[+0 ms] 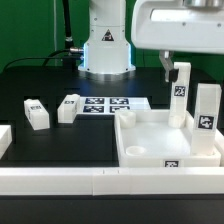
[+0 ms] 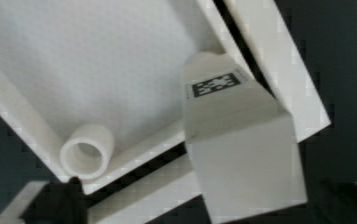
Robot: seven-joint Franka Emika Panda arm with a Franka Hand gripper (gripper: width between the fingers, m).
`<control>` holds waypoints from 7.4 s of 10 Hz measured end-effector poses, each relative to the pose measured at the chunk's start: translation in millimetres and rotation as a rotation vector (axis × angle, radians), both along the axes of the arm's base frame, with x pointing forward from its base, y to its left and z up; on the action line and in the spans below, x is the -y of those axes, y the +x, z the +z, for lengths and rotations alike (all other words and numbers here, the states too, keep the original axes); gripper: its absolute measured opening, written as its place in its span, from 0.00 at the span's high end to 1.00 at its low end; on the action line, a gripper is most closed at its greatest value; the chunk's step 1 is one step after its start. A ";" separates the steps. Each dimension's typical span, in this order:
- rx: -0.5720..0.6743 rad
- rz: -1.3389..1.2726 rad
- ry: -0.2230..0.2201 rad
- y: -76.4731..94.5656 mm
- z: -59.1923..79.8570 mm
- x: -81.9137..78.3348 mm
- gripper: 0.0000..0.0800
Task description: Assemble desk
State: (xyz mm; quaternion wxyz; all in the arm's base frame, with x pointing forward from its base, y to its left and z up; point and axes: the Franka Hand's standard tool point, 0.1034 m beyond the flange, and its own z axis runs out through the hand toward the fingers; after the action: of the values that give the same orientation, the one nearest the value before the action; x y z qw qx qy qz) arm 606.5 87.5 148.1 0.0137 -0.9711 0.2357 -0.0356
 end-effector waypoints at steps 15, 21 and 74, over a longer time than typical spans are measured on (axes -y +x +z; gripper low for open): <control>-0.035 0.438 0.026 -32.0 -13.9 96.2 0.19; -0.011 0.533 -0.017 -27.3 -52.4 103.3 0.19; -0.007 1.889 -0.228 26.2 -125.7 33.9 0.92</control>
Offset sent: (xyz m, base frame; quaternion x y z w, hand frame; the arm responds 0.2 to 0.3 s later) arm 0.0000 0.0000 0.0000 0.0000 0.0000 0.0000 1.0000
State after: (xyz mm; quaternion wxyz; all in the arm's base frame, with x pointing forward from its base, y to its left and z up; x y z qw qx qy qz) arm 632.7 53.6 22.4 -0.0586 -0.7556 -0.6517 -0.0295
